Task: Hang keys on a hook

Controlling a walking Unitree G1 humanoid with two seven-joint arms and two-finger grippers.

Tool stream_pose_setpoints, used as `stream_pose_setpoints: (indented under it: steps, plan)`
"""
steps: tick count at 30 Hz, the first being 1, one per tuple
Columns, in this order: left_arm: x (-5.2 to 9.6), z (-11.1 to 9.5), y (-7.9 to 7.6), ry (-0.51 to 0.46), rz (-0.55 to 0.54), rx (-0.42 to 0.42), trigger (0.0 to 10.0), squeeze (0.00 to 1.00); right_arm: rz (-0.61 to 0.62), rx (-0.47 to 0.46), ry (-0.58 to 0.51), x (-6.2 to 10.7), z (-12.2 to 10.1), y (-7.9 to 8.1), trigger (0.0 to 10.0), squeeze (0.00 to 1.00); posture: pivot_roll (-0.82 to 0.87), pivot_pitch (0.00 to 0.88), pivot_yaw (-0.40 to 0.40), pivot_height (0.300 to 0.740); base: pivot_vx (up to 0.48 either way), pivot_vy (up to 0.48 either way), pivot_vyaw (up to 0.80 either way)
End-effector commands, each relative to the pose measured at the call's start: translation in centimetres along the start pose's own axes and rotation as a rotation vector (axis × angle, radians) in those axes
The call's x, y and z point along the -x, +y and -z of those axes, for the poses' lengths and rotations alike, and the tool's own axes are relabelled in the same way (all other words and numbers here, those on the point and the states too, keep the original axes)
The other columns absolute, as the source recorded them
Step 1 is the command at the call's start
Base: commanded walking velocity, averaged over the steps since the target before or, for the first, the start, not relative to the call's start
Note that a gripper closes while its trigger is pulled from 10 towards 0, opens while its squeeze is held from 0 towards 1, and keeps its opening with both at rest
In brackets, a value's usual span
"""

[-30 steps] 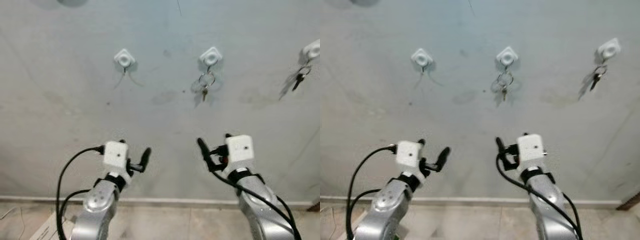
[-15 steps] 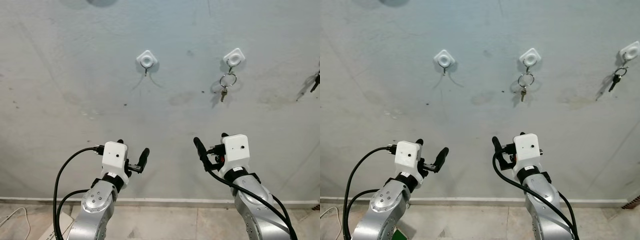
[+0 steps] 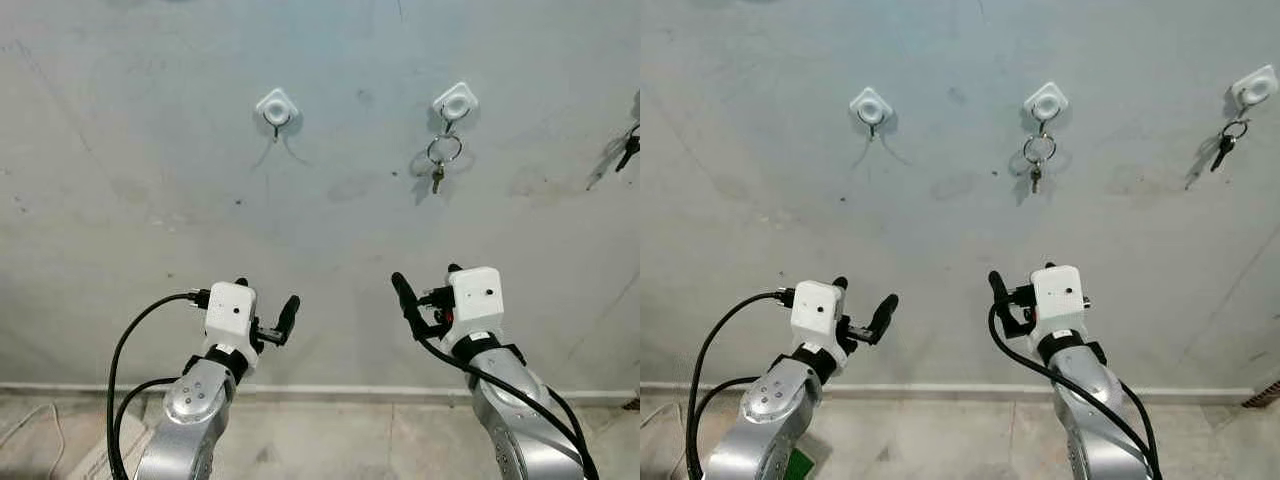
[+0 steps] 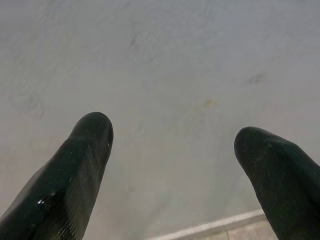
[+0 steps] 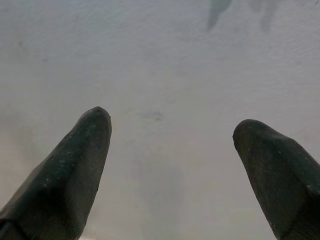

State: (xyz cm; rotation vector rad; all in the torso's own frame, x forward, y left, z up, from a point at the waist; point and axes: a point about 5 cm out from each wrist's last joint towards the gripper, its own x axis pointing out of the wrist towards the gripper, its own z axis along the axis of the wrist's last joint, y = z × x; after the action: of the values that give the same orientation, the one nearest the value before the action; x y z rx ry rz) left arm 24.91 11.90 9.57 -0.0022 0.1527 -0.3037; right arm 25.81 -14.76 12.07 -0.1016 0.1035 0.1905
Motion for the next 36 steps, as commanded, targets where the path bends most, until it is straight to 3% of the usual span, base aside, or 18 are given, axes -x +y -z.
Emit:
stream_pose_setpoints:
  steps: [1,36]
  plan:
    - [0.10,0.04,0.35,0.011,-0.013,-0.015,10.0,0.00,-0.012,0.000,0.002,-0.19,-0.08,0.26,10.0,0.00,-0.02,0.000,0.092,0.740,-0.315,0.000,0.00]
    - [-0.12,0.06,0.13,0.011,0.003,-0.022,10.0,0.00,-0.010,0.008,-0.001,-0.42,-0.17,0.15,10.0,0.00,-0.03,0.000,0.092,0.740,-0.319,0.000,0.00]
